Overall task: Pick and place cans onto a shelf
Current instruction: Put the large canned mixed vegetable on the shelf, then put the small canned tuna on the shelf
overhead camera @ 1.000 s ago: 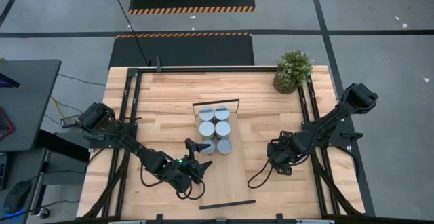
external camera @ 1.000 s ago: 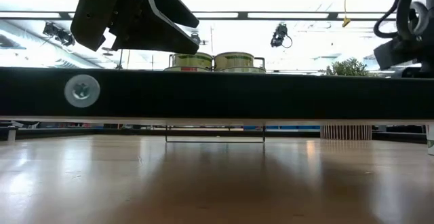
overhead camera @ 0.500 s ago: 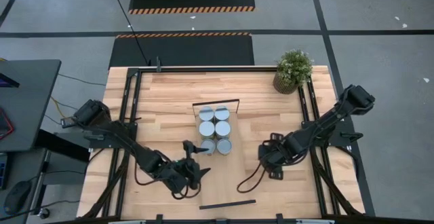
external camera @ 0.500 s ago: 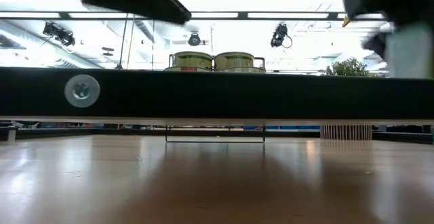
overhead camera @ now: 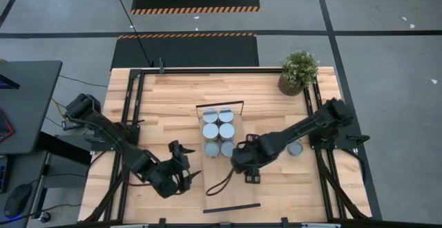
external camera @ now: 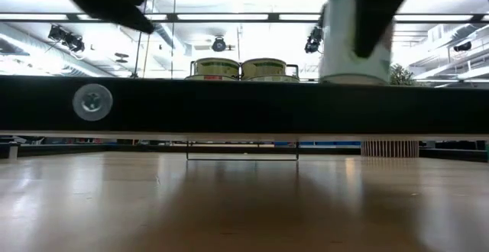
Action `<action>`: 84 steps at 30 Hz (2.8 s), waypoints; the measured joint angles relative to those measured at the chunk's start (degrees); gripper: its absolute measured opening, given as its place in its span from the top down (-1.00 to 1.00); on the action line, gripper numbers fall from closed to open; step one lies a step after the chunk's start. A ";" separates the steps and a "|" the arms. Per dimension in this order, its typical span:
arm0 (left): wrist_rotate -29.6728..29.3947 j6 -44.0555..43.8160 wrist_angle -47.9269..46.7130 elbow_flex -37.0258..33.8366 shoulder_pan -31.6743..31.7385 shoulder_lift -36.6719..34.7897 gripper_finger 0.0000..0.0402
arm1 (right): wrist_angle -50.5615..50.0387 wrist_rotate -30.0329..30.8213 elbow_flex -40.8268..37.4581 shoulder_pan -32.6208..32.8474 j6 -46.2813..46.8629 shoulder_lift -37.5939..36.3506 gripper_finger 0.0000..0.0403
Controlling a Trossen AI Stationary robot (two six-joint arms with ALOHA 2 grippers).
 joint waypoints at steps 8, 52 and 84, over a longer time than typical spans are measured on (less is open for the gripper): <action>2.73 -9.20 -3.37 0.00 -2.23 0.07 -0.92 | -4.50 -2.78 12.92 -1.17 -1.40 11.57 -0.43; 3.11 -9.07 -3.67 -0.02 -2.53 0.11 -0.92 | -2.87 6.10 -26.34 6.98 20.43 -17.74 -0.78; 5.10 -9.23 -4.09 -0.04 -0.89 0.11 -0.92 | 5.22 -8.49 -54.22 -4.54 15.45 -25.80 -0.82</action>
